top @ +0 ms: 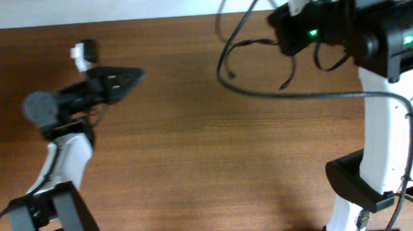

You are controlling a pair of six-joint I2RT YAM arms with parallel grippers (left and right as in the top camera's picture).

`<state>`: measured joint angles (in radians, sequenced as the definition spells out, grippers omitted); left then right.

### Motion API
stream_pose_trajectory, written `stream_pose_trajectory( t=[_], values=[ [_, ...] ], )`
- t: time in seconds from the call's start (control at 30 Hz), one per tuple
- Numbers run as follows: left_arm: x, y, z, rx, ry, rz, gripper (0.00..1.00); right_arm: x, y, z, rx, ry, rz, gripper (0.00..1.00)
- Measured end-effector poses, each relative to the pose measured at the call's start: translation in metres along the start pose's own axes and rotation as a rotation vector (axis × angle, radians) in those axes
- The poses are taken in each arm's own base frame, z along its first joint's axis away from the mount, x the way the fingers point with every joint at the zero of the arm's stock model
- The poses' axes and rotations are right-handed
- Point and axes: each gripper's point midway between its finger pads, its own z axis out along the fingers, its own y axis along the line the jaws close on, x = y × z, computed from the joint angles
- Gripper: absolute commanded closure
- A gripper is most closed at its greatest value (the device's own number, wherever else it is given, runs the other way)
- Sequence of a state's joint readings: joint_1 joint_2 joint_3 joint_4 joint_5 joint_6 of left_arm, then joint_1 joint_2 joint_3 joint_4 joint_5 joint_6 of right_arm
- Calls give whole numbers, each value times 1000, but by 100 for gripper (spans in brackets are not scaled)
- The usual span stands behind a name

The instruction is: Untangle cables

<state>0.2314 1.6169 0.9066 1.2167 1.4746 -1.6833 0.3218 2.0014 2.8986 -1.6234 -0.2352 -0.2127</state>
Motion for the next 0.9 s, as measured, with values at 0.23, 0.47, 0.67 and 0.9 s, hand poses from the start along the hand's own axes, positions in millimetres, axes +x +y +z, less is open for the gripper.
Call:
stream_pose_trajectory(
  t=[0.23,0.47,0.67,0.9],
  values=[
    [49,-22,103,157,90,499,14,10,36,1,-131,47,6,96],
    [44,20,117,26,42,578,10,-10,77,-52,-186,-97,-70,97],
    [32,-1,116,68,-37,705,13,-2,79,-99,-144,-152,-83,96],
    [27,-41,111,175,-100,703,27,0,76,-76,-152,-98,-71,96]
  ],
)
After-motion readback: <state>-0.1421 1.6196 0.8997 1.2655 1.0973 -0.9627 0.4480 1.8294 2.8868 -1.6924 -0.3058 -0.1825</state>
